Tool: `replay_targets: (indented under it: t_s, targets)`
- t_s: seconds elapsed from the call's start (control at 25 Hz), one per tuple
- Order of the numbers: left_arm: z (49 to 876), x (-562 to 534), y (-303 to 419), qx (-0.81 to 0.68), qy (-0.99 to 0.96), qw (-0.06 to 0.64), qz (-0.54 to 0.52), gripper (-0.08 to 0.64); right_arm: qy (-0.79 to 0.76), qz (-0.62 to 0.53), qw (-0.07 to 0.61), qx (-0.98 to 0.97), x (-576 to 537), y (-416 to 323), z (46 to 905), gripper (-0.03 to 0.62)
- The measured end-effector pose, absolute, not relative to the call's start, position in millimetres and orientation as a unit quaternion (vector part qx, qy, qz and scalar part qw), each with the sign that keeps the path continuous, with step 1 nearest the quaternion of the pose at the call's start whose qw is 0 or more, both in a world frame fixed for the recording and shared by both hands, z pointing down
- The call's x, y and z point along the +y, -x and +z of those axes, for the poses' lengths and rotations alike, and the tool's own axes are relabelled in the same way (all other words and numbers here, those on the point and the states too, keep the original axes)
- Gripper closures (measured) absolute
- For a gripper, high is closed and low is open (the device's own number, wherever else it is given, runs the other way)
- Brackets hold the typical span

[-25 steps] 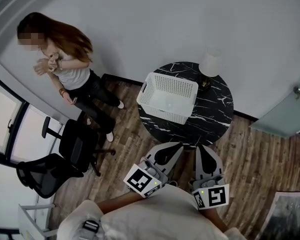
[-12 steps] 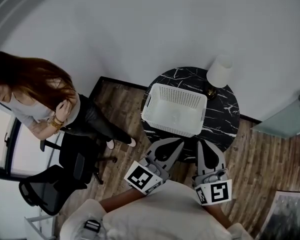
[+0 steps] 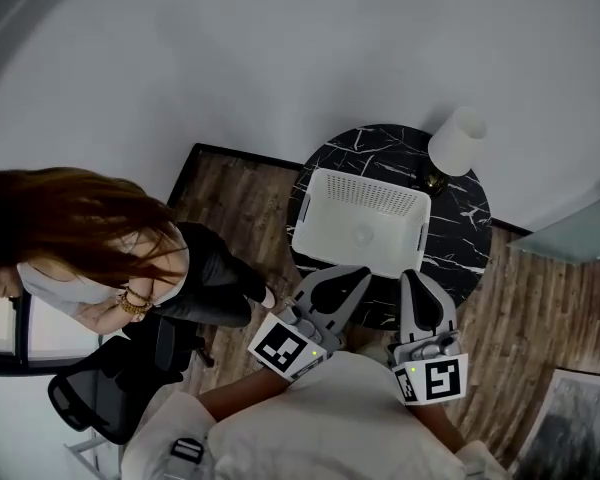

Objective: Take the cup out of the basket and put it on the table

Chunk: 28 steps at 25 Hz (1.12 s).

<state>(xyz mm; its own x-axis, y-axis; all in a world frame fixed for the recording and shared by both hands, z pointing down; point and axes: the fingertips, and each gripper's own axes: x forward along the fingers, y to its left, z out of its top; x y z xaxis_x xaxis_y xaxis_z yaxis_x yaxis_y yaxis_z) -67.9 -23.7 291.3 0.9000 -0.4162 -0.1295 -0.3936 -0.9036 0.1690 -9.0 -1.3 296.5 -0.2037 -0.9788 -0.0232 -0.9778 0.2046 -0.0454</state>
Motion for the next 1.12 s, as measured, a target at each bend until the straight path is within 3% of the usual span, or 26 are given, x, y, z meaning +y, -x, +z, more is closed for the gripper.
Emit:
replay_targets:
  t_s: [0.72, 1.12]
  targets:
    - [306.8, -41.4, 9.8, -0.239, -0.966, 0.088, -0.051, 0.555, 0.614, -0.026, 0.009, 0.789, -21.7, -57.3, 315.3, 0.584]
    - [319.2, -51.4, 12.3, -0.257, -0.962, 0.087, -0.04, 0.555, 0.595, -0.045, -0.013, 0.803, -32.1, -53.3, 334.3, 0.584]
